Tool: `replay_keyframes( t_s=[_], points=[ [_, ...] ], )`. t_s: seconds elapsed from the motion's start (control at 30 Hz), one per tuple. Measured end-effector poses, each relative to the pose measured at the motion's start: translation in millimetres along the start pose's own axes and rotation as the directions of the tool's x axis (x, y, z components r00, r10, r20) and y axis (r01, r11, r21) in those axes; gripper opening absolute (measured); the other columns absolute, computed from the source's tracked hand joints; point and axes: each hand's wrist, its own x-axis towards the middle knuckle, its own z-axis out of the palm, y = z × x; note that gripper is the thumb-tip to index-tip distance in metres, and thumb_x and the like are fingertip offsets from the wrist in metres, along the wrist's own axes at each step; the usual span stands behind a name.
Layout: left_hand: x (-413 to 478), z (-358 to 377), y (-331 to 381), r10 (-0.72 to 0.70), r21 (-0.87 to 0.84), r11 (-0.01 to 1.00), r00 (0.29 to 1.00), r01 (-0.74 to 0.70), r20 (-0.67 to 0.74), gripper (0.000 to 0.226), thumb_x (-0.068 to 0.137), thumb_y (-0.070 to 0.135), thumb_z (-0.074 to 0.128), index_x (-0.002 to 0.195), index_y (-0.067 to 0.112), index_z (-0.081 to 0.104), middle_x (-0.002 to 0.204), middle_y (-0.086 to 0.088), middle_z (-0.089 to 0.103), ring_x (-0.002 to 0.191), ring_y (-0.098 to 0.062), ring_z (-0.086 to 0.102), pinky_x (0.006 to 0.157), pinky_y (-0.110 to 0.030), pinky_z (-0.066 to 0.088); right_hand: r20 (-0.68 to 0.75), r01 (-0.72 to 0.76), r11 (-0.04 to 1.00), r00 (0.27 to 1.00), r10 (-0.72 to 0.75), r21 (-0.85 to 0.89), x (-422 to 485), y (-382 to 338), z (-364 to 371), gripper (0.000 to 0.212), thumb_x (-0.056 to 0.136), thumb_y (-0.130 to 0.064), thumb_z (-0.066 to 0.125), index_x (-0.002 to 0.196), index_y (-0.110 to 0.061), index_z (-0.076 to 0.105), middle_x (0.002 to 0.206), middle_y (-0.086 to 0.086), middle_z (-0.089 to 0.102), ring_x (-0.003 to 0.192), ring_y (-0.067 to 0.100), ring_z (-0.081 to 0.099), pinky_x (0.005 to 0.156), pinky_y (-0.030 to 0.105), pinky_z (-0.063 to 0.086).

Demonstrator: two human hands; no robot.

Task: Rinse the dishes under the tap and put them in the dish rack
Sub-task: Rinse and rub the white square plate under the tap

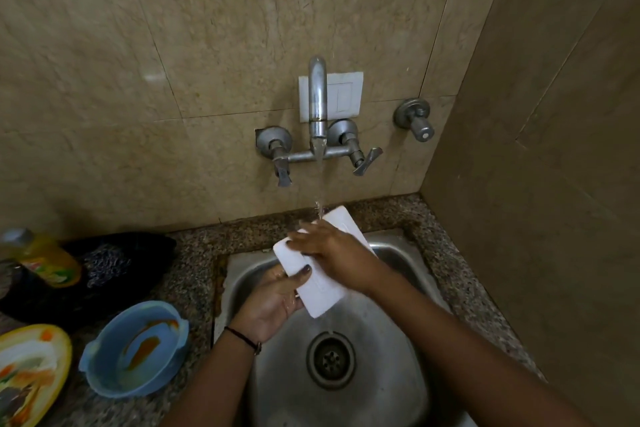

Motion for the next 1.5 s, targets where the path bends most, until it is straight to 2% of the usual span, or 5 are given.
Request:
replay_keyframes(
  t_s=[0.07, 0.47, 0.97, 1.23, 1.5],
  points=[
    [0, -2, -5, 0.028, -0.022, 0.999, 0.999, -0.028, -0.016, 0.045, 0.082, 0.011, 0.061, 0.127, 0.004, 0.058, 0.126, -0.018, 0.064, 0.111, -0.029, 0.064, 0.088, -0.040, 0.054, -0.002, 0.147, 0.975, 0.989, -0.149, -0.164, -4, -1, 8, 0.042, 0.070, 0.010, 0.062, 0.110, 0.000, 0.067, 0.117, 0.018, 0.066, 0.113, 0.038, 0.060, 0.101, 0.053, 0.036],
    [1, 8, -9, 0.072, -0.093, 0.993, 0.997, -0.072, -0.007, 0.045, 0.081, 0.013, 0.059, 0.126, 0.008, 0.058, 0.120, -0.012, 0.068, 0.106, -0.024, 0.067, 0.081, -0.035, 0.058, -0.147, 0.031, 0.962, 0.986, -0.073, -0.272, -19, 9, 11, 0.040, 0.094, -0.020, 0.040, 0.129, -0.006, 0.055, 0.136, 0.012, 0.054, 0.131, 0.024, 0.046, 0.114, 0.044, 0.028],
    [0, 7, -23, 0.115, -0.297, 0.946, 0.990, -0.134, -0.080, 0.043, 0.092, 0.020, 0.050, 0.136, 0.019, 0.050, 0.132, -0.008, 0.062, 0.122, -0.025, 0.059, 0.098, -0.043, 0.050, -0.405, -0.620, 0.764, 0.662, 0.631, 0.177, -44, -7, 41, 0.054, 0.100, -0.041, 0.028, 0.143, -0.008, 0.036, 0.147, 0.011, 0.040, 0.138, 0.022, 0.034, 0.115, 0.032, 0.025],
    [-1, 11, -33, -0.003, -0.393, 0.918, 0.988, -0.058, -0.153, 0.042, 0.097, 0.023, 0.048, 0.136, 0.010, 0.051, 0.126, -0.014, 0.064, 0.114, -0.026, 0.062, 0.092, -0.037, 0.052, -0.330, -0.167, 0.957, 0.940, 0.082, -0.238, -63, -45, 81, 0.041, 0.100, -0.025, 0.037, 0.135, -0.008, 0.050, 0.142, 0.009, 0.048, 0.139, 0.018, 0.034, 0.115, 0.047, 0.024],
    [-3, 19, -33, 0.047, -0.398, 0.914, 0.994, -0.082, -0.096, 0.035, 0.102, 0.025, 0.039, 0.130, 0.012, 0.055, 0.126, -0.013, 0.065, 0.115, -0.025, 0.063, 0.095, -0.043, 0.052, -0.245, -0.330, 0.860, 0.937, 0.249, -0.389, -44, -10, 37, 0.050, 0.098, -0.036, 0.027, 0.133, -0.011, 0.053, 0.139, 0.008, 0.052, 0.133, 0.019, 0.044, 0.113, 0.056, 0.022]
  ],
)
